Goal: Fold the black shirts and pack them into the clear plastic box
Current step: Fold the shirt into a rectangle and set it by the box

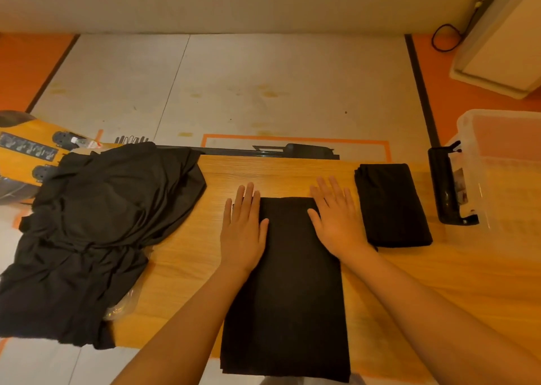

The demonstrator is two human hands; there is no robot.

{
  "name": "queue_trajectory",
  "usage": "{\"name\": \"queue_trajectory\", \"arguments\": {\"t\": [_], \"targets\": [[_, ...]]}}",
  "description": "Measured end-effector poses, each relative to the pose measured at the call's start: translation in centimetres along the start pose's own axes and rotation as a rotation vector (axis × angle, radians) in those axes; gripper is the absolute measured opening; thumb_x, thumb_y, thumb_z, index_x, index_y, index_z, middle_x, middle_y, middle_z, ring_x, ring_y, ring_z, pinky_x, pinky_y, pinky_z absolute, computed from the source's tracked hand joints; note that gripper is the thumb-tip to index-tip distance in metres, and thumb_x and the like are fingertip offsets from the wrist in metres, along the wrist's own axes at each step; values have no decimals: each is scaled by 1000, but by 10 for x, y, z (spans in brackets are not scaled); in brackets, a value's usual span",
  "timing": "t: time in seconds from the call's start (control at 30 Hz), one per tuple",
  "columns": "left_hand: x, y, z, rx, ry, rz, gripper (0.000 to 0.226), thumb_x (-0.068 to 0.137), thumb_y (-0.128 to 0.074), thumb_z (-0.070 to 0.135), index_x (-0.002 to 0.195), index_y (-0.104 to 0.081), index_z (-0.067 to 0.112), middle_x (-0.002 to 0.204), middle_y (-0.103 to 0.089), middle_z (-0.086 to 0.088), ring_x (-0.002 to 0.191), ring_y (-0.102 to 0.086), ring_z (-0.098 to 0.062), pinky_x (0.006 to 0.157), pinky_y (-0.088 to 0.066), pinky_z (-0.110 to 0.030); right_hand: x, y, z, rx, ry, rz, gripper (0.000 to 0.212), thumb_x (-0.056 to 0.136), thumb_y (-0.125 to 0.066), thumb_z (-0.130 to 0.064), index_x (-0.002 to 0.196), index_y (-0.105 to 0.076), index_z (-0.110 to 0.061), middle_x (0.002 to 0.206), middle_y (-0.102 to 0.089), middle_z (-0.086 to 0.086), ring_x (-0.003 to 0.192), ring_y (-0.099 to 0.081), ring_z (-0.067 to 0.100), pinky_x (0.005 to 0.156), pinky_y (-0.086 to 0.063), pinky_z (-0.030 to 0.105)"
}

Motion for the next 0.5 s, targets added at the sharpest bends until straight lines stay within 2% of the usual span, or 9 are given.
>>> {"name": "queue_trajectory", "arguments": {"t": [0.03,0.1,0.17,0.23,0.33,0.5], "targets": [[-4,1,7,-23,-9,24,59,100,-27,38,152,-20,12,162,-11,-7,150,-3,-22,121,-4,-41,0,4,-7,-5,27,53,57,102,-25,-42,152,-8,-21,161,3,2,146,14,21,117,10,39],[-19,-9,26,-50,-105,4,59,100,-31,37,153,-21,13,162,-12,-6,150,-6,-21,121,-7,-42,-10,1,-28,6,116,119,55,98,-32,-40,148,-29,-19,159,-19,5,148,-5,24,118,0,42],[-34,-25,33,-40,-146,-58,59,100,-30,40,153,-24,15,162,-12,-4,150,-10,-20,120,-9,-41,-25,-18,-44,15,172,83,53,96,-31,-41,143,-40,-19,153,-34,4,145,-16,23,116,-9,43],[-36,-37,25,-25,-100,-94,61,100,-27,45,153,-21,17,162,-12,-3,150,-7,-19,119,-9,-42,-36,-38,-46,22,164,6,56,94,-27,-44,144,-39,-22,153,-36,2,145,-19,21,115,-13,44],[-18,-42,23,9,-109,-113,62,100,-25,49,154,-17,19,162,-10,-2,150,-2,-17,120,-7,-42,-29,-45,-33,28,119,9,57,95,-25,-49,146,-33,-26,155,-32,0,145,-23,21,114,-16,45],[31,-43,24,5,-116,-120,63,100,-23,51,155,-14,22,163,-7,0,150,3,-15,120,-4,-42,17,-36,-12,13,108,0,57,97,-21,-52,149,-23,-30,158,-24,-1,147,-14,20,116,-10,44]]}}
Point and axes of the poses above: each hand's wrist, its own x-axis towards the middle knuckle, its own y-axis out of the back of the hand, z = x × y, the point moved 9 cm from there along x, towards the middle knuckle
